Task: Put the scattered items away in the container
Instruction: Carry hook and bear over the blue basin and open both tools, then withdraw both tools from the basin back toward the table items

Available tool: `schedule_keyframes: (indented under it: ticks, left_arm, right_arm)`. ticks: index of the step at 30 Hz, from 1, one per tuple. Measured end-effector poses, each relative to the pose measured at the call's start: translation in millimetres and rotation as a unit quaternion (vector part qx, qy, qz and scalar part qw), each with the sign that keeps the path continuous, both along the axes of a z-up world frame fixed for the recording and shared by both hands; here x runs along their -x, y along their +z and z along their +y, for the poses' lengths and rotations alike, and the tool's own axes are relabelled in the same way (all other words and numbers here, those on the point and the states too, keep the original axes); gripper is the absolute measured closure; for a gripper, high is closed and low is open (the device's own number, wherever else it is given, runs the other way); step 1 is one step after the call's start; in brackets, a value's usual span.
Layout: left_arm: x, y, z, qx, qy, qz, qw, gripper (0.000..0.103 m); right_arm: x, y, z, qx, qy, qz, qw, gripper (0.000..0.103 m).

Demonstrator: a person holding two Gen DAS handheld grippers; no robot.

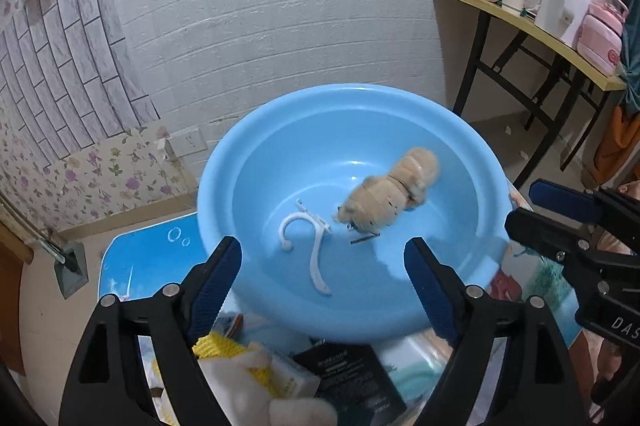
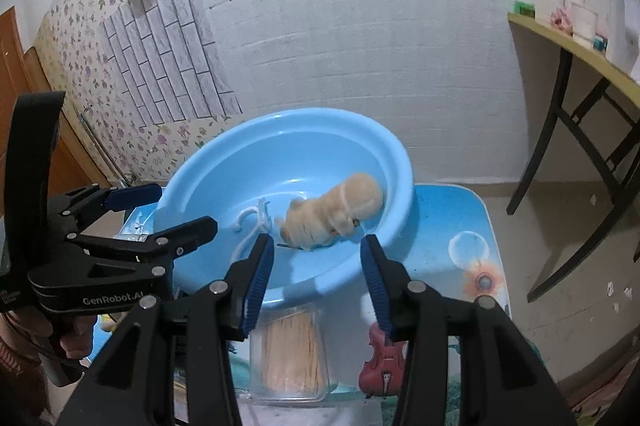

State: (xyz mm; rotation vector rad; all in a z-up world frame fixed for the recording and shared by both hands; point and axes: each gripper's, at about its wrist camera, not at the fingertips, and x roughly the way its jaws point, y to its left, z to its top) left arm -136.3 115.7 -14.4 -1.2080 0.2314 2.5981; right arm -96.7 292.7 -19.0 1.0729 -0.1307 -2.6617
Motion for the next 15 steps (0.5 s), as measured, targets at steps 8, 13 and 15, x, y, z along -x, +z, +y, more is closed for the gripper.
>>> schedule_keyframes:
  ticks: [8, 13, 15]
  left_arm:
    - [-30, -2, -13, -0.025, -0.007, 0.014, 0.9996, 0.019]
    - [-56, 4, -19, -0.044, -0.020, 0.045, 0.9978, 0.019]
    - [-65, 3, -25, -0.048, -0.015, 0.056, 0.9972, 0.014]
  right_arm:
    - [-23, -1, -13, 0.003, -0.007, 0.012, 1.000, 0.058]
    - [-31, -1, -19, 0.002, -0.004, 0.017, 1.000, 0.059]
    - [-34, -1, -22, -0.002, -0.002, 0.020, 1.000, 0.059]
